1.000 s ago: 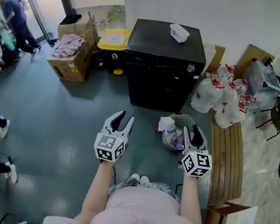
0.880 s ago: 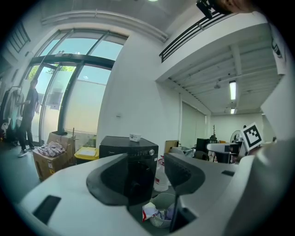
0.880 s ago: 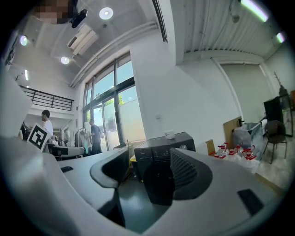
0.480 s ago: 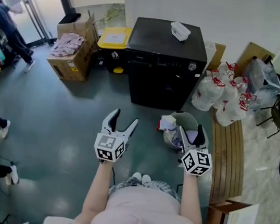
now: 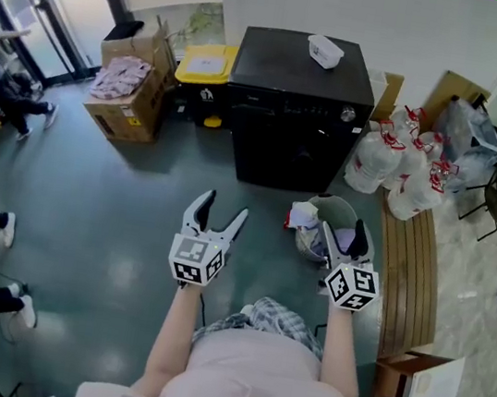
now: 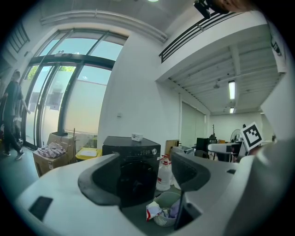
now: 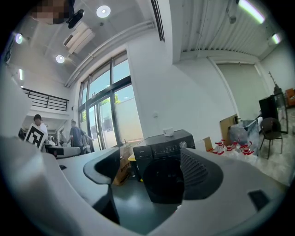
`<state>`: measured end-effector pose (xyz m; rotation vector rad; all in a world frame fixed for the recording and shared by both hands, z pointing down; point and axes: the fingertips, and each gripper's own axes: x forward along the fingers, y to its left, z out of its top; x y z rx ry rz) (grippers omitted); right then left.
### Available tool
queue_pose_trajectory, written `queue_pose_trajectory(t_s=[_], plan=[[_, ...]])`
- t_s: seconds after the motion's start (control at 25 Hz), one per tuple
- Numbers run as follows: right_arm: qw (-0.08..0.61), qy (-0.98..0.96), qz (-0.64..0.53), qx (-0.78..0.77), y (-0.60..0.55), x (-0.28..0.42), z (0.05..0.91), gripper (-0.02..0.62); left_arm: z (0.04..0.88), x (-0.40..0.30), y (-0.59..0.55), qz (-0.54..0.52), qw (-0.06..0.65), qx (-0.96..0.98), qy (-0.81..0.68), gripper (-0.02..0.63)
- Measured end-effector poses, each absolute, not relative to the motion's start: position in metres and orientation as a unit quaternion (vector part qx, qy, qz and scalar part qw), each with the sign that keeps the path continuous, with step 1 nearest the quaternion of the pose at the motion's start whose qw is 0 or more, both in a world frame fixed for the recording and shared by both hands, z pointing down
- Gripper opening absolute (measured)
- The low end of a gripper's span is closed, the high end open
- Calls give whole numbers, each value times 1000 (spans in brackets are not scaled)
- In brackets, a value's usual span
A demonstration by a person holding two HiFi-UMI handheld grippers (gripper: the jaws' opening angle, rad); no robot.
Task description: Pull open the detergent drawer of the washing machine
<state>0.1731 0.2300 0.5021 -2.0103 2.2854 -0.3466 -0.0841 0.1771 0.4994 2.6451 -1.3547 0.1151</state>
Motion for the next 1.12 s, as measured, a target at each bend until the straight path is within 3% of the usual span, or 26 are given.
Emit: queue_pose_trajectory(t_s=[0.56,1.12], plan=[[25,746,-113,-656,189,169,507,404,508,-82,132,46,88,886,-453,336],[23,755,-118,-645,61,180,522,403,526,-73,15,53,92,876,-471,336]])
